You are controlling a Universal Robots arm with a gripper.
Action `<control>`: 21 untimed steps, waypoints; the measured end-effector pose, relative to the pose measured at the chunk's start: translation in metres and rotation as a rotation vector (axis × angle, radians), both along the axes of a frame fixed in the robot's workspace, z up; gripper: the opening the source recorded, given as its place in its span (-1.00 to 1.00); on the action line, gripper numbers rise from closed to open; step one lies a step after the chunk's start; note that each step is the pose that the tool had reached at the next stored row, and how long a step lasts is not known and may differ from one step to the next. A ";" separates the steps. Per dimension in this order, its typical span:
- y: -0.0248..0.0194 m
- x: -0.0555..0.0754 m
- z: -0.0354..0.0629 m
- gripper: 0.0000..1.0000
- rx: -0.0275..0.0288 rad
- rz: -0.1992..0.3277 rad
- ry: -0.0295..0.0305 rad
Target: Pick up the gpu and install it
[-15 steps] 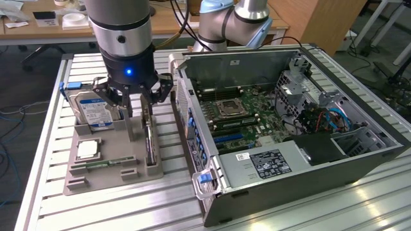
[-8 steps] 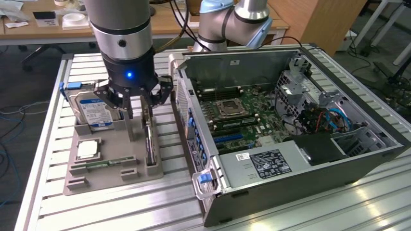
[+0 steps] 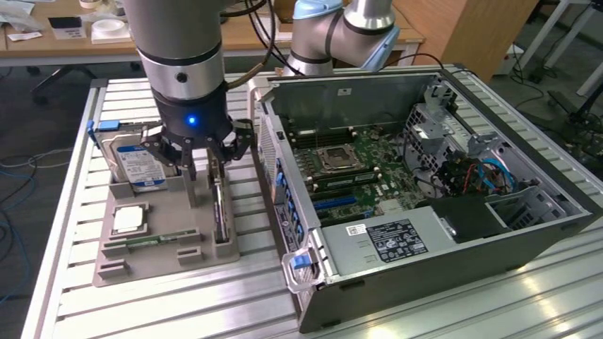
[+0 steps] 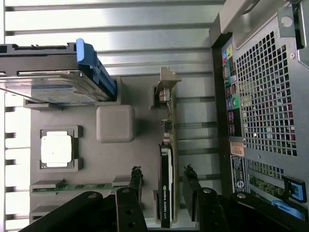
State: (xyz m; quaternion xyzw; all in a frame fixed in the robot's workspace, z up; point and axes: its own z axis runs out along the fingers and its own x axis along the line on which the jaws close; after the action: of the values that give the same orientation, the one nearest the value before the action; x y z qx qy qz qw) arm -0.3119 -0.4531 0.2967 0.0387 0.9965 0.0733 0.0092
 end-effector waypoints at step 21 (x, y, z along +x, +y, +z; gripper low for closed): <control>0.0000 0.004 -0.0152 -0.05 -0.0468 0.000 0.0016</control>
State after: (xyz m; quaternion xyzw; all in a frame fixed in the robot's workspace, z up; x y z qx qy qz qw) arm -0.3076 -0.4531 0.2816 0.0385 0.9980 0.0499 0.0093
